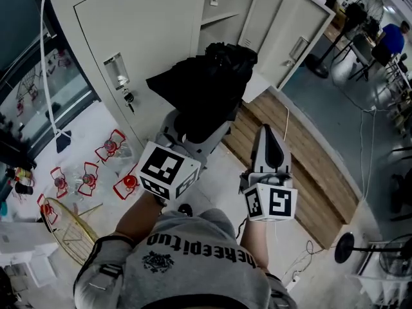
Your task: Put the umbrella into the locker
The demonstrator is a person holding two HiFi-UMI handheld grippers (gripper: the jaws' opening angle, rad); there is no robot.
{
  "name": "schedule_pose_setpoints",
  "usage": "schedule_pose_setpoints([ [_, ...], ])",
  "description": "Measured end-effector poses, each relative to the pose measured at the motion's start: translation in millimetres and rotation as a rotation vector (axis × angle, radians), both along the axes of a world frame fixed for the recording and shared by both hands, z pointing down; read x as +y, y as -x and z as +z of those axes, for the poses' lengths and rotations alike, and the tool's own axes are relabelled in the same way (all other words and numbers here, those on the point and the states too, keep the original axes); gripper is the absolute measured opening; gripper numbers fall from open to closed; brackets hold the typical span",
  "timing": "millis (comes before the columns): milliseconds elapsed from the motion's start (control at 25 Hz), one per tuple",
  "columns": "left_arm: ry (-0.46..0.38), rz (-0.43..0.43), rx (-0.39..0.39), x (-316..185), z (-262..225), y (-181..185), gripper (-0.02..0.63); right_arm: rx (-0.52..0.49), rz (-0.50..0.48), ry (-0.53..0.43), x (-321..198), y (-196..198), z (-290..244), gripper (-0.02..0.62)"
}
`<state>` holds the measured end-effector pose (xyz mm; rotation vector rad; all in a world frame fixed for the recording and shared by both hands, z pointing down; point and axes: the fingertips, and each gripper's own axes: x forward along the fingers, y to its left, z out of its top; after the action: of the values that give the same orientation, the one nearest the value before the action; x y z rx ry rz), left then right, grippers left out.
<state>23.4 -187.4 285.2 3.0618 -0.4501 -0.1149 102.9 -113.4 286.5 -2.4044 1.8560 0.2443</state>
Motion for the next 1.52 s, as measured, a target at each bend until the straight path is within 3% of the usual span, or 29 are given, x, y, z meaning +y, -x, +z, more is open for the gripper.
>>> schedule_pose_setpoints([
  [520,0.013,0.011,-0.025,-20,15,-23,0.262,0.011,0.006,0.001,-21,-17,2,0.003],
  [760,0.030,-0.034,-0.051,-68,20,-80,0.262,0.003,-0.055,-0.007,-76,-72,0,0.003],
  [1120,0.068,-0.099,-0.086,-107,24,-148,0.262,0.022,-0.136,-0.034,-117,-132,-18,0.003],
  [1520,0.180,-0.191,-0.137,-145,58,-197,0.262,0.023,-0.249,-0.034,-149,-173,-16,0.002],
])
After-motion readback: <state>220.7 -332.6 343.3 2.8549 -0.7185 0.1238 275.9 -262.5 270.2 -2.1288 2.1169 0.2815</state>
